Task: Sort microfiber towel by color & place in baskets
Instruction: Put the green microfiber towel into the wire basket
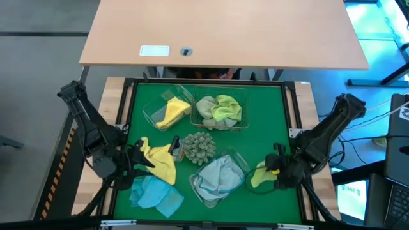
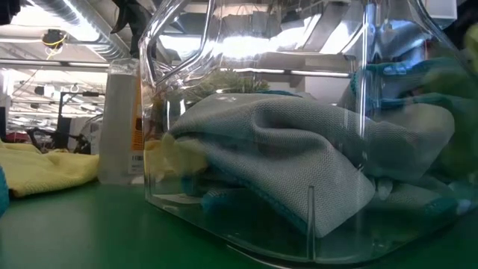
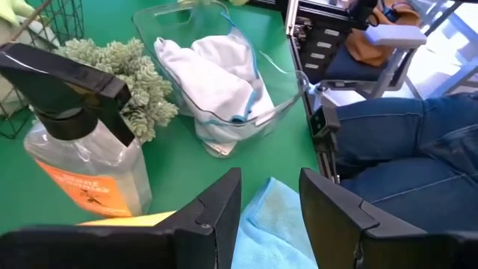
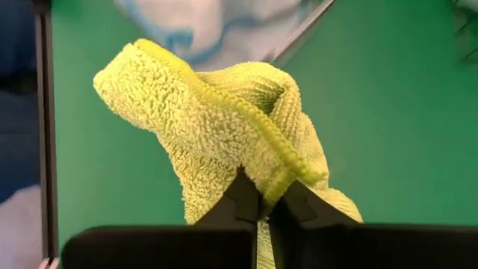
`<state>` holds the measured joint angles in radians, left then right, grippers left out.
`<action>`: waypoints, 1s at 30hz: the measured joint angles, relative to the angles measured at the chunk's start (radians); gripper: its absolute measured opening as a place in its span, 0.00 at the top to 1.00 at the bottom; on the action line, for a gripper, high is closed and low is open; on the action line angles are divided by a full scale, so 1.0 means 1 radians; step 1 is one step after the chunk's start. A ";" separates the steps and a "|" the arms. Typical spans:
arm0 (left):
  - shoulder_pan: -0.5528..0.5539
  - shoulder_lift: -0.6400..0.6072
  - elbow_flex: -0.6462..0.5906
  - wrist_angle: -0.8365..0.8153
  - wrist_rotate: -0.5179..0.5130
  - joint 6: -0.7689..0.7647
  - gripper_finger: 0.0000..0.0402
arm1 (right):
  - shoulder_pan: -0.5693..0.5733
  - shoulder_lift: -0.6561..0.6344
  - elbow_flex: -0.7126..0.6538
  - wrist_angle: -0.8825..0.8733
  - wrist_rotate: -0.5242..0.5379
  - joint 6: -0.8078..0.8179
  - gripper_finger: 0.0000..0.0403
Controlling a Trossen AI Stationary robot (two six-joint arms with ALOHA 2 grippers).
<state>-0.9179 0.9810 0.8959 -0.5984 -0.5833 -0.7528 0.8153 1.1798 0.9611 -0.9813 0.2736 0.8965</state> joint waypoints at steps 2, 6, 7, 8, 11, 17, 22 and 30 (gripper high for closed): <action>-0.006 0.000 0.000 0.000 -0.010 -0.001 0.68 | -0.027 -0.042 0.000 0.000 0.029 -0.040 0.98; -0.008 0.000 0.000 0.000 -0.010 -0.001 0.68 | -0.092 -0.109 0.001 0.004 0.059 -0.128 0.97; -0.008 0.000 0.000 0.000 -0.010 -0.001 0.68 | -0.109 -0.124 0.001 0.007 0.060 -0.153 0.98; -0.008 0.000 0.000 0.000 -0.011 0.000 0.68 | -0.128 -0.139 0.001 0.012 0.066 -0.179 0.98; -0.008 0.000 0.000 0.000 -0.011 0.000 0.68 | -0.178 -0.175 0.001 0.037 0.103 -0.254 0.98; -0.008 0.000 0.000 0.000 -0.012 0.000 0.68 | -0.294 -0.223 0.002 0.169 0.127 -0.448 0.98; -0.008 0.000 0.000 0.000 -0.032 0.003 0.68 | -0.405 -0.229 0.002 0.314 0.127 -0.588 0.98; -0.008 0.000 0.000 0.000 -0.034 0.003 0.68 | -0.610 -0.226 0.002 0.552 0.128 -0.817 0.98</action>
<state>-0.9257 0.9813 0.8959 -0.5987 -0.6170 -0.7498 0.2056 0.9535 0.9630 -0.4294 0.4011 0.0794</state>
